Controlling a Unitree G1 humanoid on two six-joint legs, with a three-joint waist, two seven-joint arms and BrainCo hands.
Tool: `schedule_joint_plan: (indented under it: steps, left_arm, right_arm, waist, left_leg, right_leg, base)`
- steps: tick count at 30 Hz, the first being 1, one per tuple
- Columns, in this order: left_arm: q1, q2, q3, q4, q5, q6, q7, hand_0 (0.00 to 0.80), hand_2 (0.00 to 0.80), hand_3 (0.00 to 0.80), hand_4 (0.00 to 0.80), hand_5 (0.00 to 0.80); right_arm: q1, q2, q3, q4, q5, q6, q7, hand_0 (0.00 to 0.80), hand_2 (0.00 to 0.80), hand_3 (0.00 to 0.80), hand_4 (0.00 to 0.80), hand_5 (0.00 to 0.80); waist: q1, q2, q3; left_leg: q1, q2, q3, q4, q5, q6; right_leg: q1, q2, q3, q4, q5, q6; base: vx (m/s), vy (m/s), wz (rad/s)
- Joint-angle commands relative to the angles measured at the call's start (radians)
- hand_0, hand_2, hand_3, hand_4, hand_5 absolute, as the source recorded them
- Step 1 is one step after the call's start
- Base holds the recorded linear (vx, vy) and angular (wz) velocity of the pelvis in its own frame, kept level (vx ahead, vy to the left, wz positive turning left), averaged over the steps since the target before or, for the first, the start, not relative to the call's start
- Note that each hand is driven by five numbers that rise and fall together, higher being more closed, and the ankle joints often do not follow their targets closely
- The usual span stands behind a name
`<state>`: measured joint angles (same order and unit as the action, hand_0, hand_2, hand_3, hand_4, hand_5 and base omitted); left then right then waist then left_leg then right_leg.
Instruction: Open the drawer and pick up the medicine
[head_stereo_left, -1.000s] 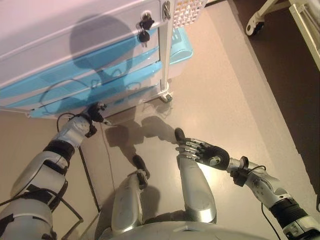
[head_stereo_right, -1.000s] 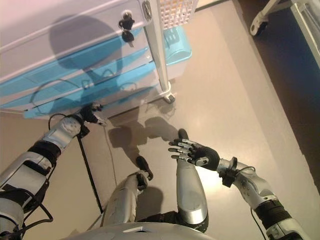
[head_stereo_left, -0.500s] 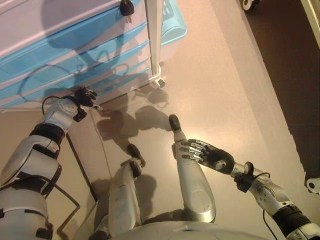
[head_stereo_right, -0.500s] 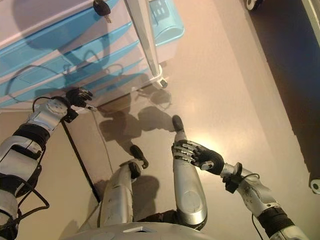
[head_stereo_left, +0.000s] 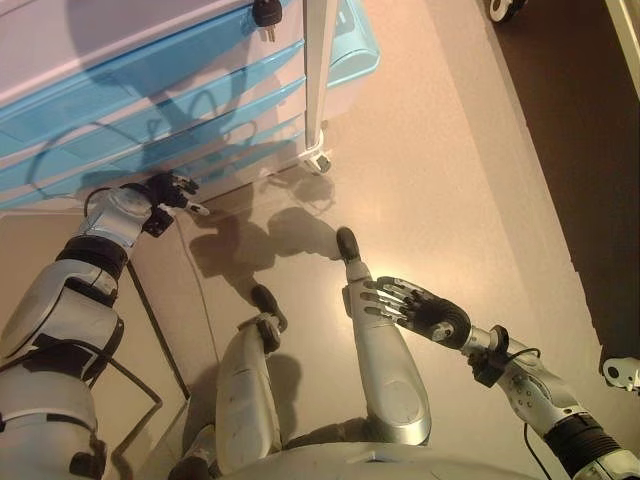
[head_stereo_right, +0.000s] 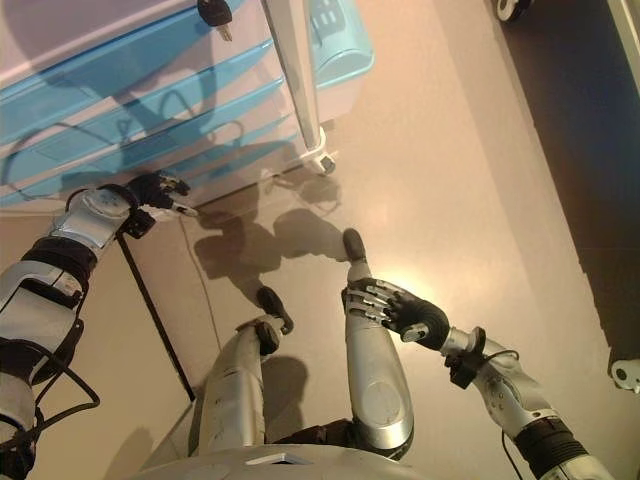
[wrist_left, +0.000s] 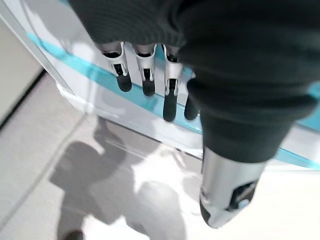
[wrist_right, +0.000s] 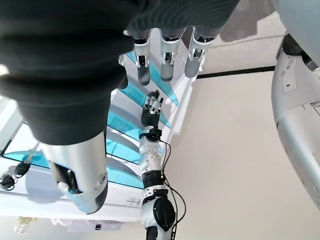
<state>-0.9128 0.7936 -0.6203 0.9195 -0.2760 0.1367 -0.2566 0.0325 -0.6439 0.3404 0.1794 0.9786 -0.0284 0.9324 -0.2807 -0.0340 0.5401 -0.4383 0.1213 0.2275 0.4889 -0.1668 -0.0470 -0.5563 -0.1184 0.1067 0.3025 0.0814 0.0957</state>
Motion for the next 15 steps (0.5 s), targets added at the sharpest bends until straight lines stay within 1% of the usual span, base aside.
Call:
schedule_joint_plan:
  steps: [1, 2, 3, 4, 7, 9, 12, 13, 15]
  left_arm:
    - [0.087, 0.02, 0.101, -0.065, -0.099, 0.006, -0.042, 0.0, 0.0, 0.0, 0.0, 0.0]
    - [0.114, 0.005, 0.101, -0.087, -0.108, 0.001, -0.043, 0.0, 0.0, 0.0, 0.0, 0.0]
    - [0.144, -0.011, 0.105, -0.11, -0.133, 0.001, -0.047, 0.0, 0.0, 0.0, 0.0, 0.0]
    - [0.189, -0.037, 0.115, -0.133, -0.15, -0.008, -0.067, 0.0, 0.0, 0.0, 0.0, 0.0]
    - [0.287, -0.087, 0.133, -0.192, -0.224, -0.001, -0.104, 0.0, 0.0, 0.0, 0.0, 0.0]
    - [0.357, -0.117, 0.139, -0.225, -0.267, -0.006, -0.119, 0.0, 0.0, 0.0, 0.0, 0.0]
    - [0.479, -0.176, 0.173, -0.268, -0.353, 0.007, -0.126, 0.0, 0.0, 0.0, 0.0, 0.0]
    - [0.535, -0.205, 0.182, -0.284, -0.373, 0.004, -0.125, 0.0, 0.0, 0.0, 0.0, 0.0]
    - [0.61, -0.24, 0.195, -0.302, -0.387, 0.009, -0.129, 0.0, 0.0, 0.0, 0.0, 0.0]
  right_arm:
    - [0.029, 0.022, -0.01, -0.057, -0.011, -0.01, -0.038, 0.0, 0.0, 0.0, 0.0, 0.0]
    - [0.023, 0.025, -0.012, -0.059, -0.01, -0.006, -0.045, 0.0, 0.0, 0.0, 0.0, 0.0]
    - [0.01, 0.028, -0.012, -0.063, -0.012, 0.0, -0.053, 0.0, 0.0, 0.0, 0.0, 0.0]
    - [-0.001, 0.032, -0.012, -0.066, -0.014, 0.007, -0.061, 0.0, 0.0, 0.0, 0.0, 0.0]
    - [-0.022, 0.038, -0.004, -0.071, -0.025, 0.026, -0.083, 0.0, 0.0, 0.0, 0.0, 0.0]
    - [-0.027, 0.045, 0.009, -0.067, -0.025, 0.043, -0.094, 0.0, 0.0, 0.0, 0.0, 0.0]
    - [-0.023, 0.062, 0.019, -0.04, -0.056, 0.07, -0.12, 0.0, 0.0, 0.0, 0.0, 0.0]
    - [-0.015, 0.073, 0.022, -0.021, -0.061, 0.071, -0.126, 0.0, 0.0, 0.0, 0.0, 0.0]
    - [-0.004, 0.097, 0.025, 0.016, -0.069, 0.07, -0.141, 0.0, 0.0, 0.0, 0.0, 0.0]
  waist:
    - [0.025, -0.027, -0.02]
    - [0.031, -0.026, -0.02]
    - [0.039, -0.031, -0.02]
    - [0.054, -0.03, -0.02]
    - [0.087, -0.027, -0.021]
    - [0.108, -0.023, -0.039]
    - [0.138, -0.017, -0.069]
    - [0.149, -0.013, -0.084]
    - [0.166, -0.009, -0.109]
  left_leg:
    - [0.051, -0.017, -0.007, -0.027, 0.046, 0.003]
    - [0.065, -0.019, -0.014, -0.044, 0.052, 0.001]
    - [0.067, -0.026, -0.013, -0.073, 0.09, 0.005]
    - [0.091, -0.029, -0.025, -0.101, 0.102, 0.003]
    - [0.145, -0.038, -0.058, -0.159, 0.128, -0.001]
    - [0.17, -0.043, -0.076, -0.195, 0.144, -0.004]
    - [0.207, -0.043, -0.099, -0.254, 0.171, -0.009]
    - [0.224, -0.041, -0.109, -0.277, 0.182, -0.012]
    - [0.245, -0.039, -0.123, -0.311, 0.196, -0.015]
  right_leg:
    - [0.068, -0.02, -0.021, 0.013, -0.03, 0.017]
    - [0.084, -0.021, -0.027, 0.004, -0.029, 0.016]
    - [0.086, -0.025, -0.031, -0.015, -0.002, 0.01]
    - [0.111, -0.024, -0.043, -0.025, -0.004, 0.009]
    - [0.169, -0.022, -0.075, -0.045, -0.009, 0.005]
    - [0.198, -0.023, -0.095, -0.059, -0.014, 0.003]
    - [0.24, -0.023, -0.125, -0.081, -0.021, -0.002]
    - [0.26, -0.021, -0.137, -0.092, -0.024, -0.004]
    - [0.288, -0.019, -0.153, -0.11, -0.026, -0.007]
  base:
    - [0.005, -0.117, 0.2]
    - [-0.075, -0.155, 0.22]
    - [-0.076, -0.181, 0.19]
    - [-0.08, -0.2, 0.19]
    - [0.004, -0.168, 0.16]
    - [0.035, -0.159, 0.23]
    - [0.047, -0.149, 0.18]
    - [0.058, -0.145, 0.21]
    - [0.067, -0.141, 0.23]
